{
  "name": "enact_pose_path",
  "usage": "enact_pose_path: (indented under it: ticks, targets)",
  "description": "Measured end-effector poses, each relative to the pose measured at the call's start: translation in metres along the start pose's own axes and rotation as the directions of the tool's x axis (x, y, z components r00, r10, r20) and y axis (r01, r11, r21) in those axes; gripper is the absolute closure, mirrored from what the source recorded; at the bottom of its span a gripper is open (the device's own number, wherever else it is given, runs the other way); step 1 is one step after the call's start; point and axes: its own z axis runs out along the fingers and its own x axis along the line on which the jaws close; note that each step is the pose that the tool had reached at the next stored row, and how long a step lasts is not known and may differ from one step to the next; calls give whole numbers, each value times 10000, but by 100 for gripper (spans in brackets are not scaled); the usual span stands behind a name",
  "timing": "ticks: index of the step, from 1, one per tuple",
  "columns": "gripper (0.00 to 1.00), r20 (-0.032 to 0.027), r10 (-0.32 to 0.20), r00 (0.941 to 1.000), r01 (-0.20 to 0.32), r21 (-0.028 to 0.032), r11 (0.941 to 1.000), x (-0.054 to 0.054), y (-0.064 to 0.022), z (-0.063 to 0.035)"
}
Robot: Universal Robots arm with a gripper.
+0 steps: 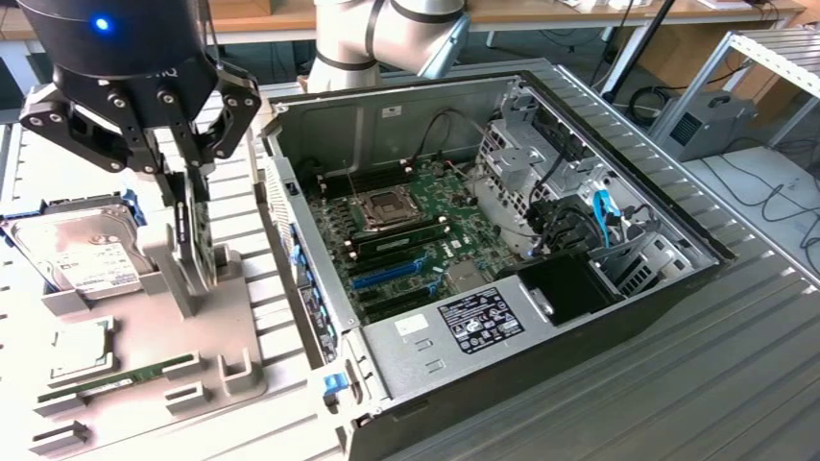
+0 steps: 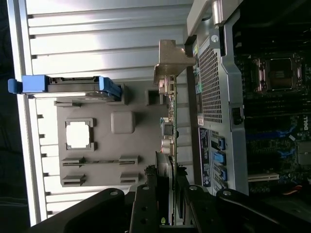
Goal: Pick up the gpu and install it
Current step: 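Pick up the gpu and move the gpu toward the slot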
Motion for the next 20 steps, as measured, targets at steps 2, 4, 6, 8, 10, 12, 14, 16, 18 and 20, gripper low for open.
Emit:
enact_pose_path:
  ticks: [2, 4, 6, 8, 10, 12, 14, 16, 18, 20]
  targets:
    - [74, -1, 0, 10000, 0, 1, 10000, -1, 1, -16]
    - [74, 0, 0, 10000, 0, 0, 10000, -1, 1, -30]
    - [74, -1, 0, 10000, 0, 0, 10000, -1, 2, -49]
    - [74, 0, 0, 10000, 0, 0, 10000, -2, 3, -64]
    - [74, 0, 0, 10000, 0, 0, 10000, -2, 3, -79]
    - [74, 0, 0, 10000, 0, 0, 10000, -3, 4, -98]
    - [74, -1, 0, 10000, 0, 1, 10000, -3, 4, -111]
    - [74, 0, 0, 10000, 0, 0, 10000, -3, 5, -128]
    - [74, 0, 0, 10000, 0, 0, 10000, -4, 6, -144]
    - [74, -1, 0, 10000, 0, 1, 10000, -4, 7, -162]
